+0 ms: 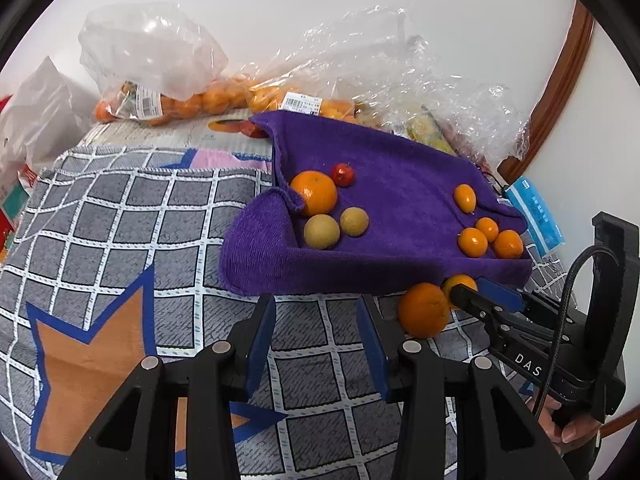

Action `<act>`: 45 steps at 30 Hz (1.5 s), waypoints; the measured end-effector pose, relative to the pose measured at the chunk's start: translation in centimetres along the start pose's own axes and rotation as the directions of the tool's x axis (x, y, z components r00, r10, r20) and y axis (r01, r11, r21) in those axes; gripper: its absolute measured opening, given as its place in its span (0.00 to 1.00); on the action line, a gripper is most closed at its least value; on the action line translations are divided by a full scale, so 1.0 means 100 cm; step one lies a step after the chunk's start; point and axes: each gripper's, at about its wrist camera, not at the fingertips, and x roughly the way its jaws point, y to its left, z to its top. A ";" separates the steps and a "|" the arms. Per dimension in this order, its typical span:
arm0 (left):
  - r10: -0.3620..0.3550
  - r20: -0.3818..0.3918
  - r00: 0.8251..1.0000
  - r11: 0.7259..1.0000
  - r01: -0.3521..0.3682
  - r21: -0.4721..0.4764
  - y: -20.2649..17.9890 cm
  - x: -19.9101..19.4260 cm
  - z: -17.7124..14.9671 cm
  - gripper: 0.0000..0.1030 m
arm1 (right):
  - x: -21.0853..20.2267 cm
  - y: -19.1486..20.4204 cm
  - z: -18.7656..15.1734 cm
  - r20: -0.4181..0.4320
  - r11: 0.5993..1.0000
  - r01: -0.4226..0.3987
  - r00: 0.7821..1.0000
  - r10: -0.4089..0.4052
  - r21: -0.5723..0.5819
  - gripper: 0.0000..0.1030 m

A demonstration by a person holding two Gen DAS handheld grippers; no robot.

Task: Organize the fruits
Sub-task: 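Grasp a tangerine with the right tool while the left tool grasps a large tangerine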

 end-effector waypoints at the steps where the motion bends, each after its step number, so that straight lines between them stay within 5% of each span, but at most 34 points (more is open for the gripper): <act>1: 0.000 -0.003 1.000 1.000 0.000 -0.002 0.001 0.002 0.000 0.39 | 0.003 0.000 0.000 -0.005 1.000 0.002 1.000 -0.002 -0.003 0.38; 13: 0.034 -0.042 0.999 0.999 -0.035 -0.014 0.008 0.024 -0.009 0.39 | 0.011 0.006 -0.006 0.017 0.998 0.044 0.999 -0.043 -0.042 0.32; 26: 0.162 0.013 0.987 0.984 -0.162 0.078 -0.012 0.030 -0.017 0.39 | 0.009 -0.017 -0.009 0.042 0.992 -0.035 0.999 0.030 0.120 0.32; 40: 0.108 -0.003 0.994 0.994 -0.107 0.030 -0.005 0.028 -0.015 0.41 | -0.013 -0.015 -0.010 0.098 0.997 0.051 0.994 -0.057 0.060 0.32; 45: 0.013 -0.016 1.000 0.999 -0.012 0.036 -0.009 0.024 -0.019 0.41 | -0.033 -0.029 -0.018 0.135 0.996 0.074 0.988 -0.081 0.058 0.32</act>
